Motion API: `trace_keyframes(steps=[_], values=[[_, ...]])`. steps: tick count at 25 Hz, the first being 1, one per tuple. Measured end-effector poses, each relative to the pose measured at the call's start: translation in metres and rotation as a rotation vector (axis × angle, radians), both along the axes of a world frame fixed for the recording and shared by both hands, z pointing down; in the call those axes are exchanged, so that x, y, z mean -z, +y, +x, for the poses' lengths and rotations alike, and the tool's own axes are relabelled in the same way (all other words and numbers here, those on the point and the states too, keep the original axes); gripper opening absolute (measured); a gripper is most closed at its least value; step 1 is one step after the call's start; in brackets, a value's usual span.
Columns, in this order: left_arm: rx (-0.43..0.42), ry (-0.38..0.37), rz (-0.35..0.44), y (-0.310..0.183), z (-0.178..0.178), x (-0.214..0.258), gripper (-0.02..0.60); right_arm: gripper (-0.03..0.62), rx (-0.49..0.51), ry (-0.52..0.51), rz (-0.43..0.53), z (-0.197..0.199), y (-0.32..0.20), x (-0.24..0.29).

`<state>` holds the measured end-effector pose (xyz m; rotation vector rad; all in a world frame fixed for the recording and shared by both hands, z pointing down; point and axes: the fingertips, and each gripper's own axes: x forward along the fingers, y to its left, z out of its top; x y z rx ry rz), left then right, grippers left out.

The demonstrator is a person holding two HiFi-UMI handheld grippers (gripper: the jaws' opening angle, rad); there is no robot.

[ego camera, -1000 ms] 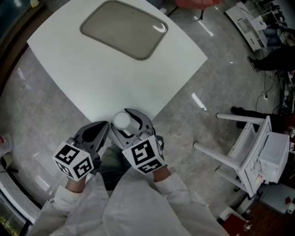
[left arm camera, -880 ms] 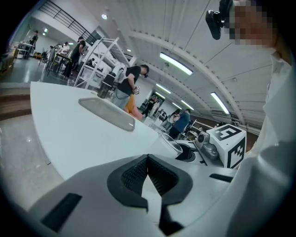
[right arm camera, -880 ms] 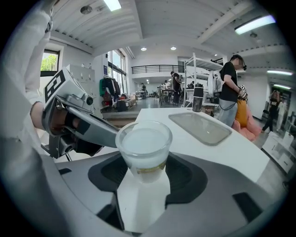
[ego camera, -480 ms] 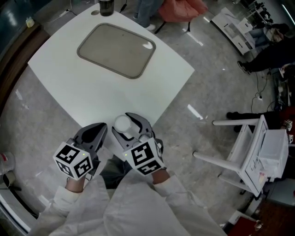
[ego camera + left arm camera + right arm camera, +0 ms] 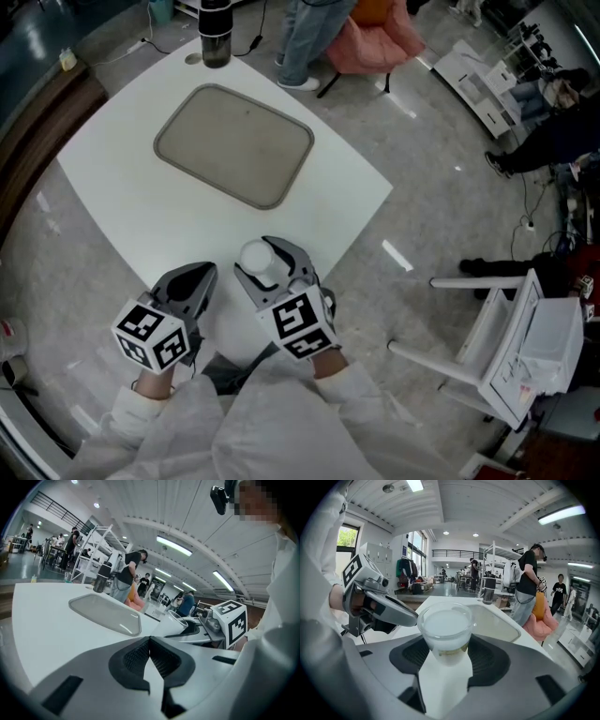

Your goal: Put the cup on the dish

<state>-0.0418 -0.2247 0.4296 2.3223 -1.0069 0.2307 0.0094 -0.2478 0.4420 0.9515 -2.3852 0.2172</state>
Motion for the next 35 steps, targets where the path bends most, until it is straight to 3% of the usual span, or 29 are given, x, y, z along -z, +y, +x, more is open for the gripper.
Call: trace_keyframes(steps=[11,16,22,27,35], values=[[0.063,-0.009,0.011,-0.097,0.013,-0.012,0.008,0.262,0.074,0.007,0.019,0.004,-0.111,-0.010],[0.022,-0.063,0.041,-0.136,0.025,-0.025,0.008,0.262,0.123,0.017,0.029,-0.004,-0.160,-0.027],[0.054,-0.103,0.041,-0.183,0.012,-0.037,0.008,0.262,0.149,0.021,0.006,-0.015,-0.211,-0.040],[0.109,-0.101,0.025,-0.209,-0.003,-0.051,0.008,0.262,0.131,0.017,-0.010,-0.021,-0.248,-0.056],[0.131,-0.091,-0.002,-0.229,-0.007,-0.069,0.008,0.262,0.125,0.023,-0.036,-0.034,-0.282,-0.079]])
